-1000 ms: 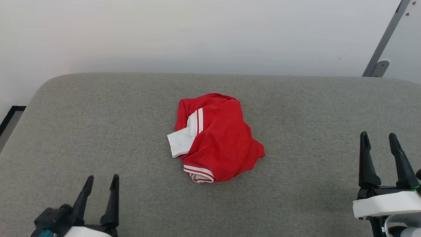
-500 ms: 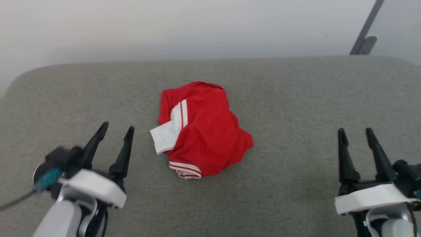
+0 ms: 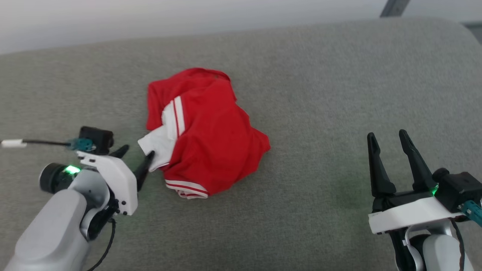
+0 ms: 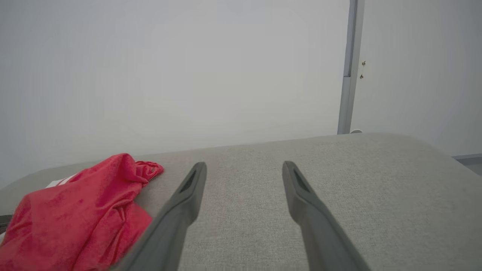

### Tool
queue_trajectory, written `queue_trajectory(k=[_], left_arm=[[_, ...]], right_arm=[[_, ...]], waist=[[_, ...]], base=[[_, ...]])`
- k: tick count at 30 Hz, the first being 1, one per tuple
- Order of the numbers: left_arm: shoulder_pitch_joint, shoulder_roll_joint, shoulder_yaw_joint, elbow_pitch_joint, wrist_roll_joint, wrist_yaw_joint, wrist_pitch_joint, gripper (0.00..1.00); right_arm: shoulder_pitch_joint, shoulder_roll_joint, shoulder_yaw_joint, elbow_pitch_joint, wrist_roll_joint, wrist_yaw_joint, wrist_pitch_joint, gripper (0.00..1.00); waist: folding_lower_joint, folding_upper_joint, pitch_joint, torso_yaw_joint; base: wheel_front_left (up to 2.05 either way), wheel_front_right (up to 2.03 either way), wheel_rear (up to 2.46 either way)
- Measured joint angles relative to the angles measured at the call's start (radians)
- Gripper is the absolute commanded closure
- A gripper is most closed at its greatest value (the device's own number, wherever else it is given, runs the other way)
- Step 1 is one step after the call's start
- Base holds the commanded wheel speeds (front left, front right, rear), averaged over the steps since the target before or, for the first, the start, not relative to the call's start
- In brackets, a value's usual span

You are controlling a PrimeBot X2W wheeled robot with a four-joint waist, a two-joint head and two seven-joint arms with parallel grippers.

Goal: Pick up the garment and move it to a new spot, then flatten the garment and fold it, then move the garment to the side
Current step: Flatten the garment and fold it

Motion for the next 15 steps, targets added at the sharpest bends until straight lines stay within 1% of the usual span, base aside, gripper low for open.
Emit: queue_trajectory(k=[2,3,4,8,9,10,15], left_arm=[[-0.027,-0.001,-0.021,0.029,-0.014,0.000,0.043,0.00],[-0.042,-0.010,-0.021,0.047,-0.033,0.000,0.065,0.00],[-0.059,-0.017,-0.031,0.069,-0.036,0.000,0.097,0.00],[-0.112,-0.025,-0.052,0.126,-0.044,0.000,0.168,0.00],[-0.135,-0.036,-0.058,0.136,-0.053,0.000,0.187,0.57],[-0.143,-0.040,-0.064,0.142,-0.053,0.000,0.193,1.00],[-0.163,-0.053,-0.079,0.153,-0.078,0.000,0.220,1.00]], right_arm=[[-0.008,-0.001,0.005,0.008,0.000,0.000,-0.004,0.00],[-0.013,-0.002,0.006,0.012,0.000,0.000,-0.009,0.00],[-0.017,-0.003,0.007,0.014,0.000,0.000,-0.012,0.00],[-0.028,-0.005,0.009,0.026,0.000,0.000,-0.021,0.00],[-0.037,-0.005,0.010,0.031,-0.002,0.000,-0.023,0.00],[-0.037,-0.005,0.011,0.033,-0.004,0.000,-0.025,0.00],[-0.050,-0.005,0.015,0.044,-0.009,0.000,-0.030,0.00]], waist=[[0.0000,0.0000,0.020,-0.011],[0.0000,0.0000,0.030,-0.016],[0.0000,0.0000,0.038,-0.020],[0.0000,0.0000,0.061,-0.027],[0.0000,0.0000,0.066,-0.028],[0.0000,0.0000,0.068,-0.027],[0.0000,0.0000,0.068,-0.022]], base=[[0.00,0.00,0.00],[0.00,0.00,0.00],[0.00,0.00,0.00],[0.00,0.00,0.00],[0.00,0.00,0.00],[0.00,0.00,0.00],[0.00,0.00,0.00]])
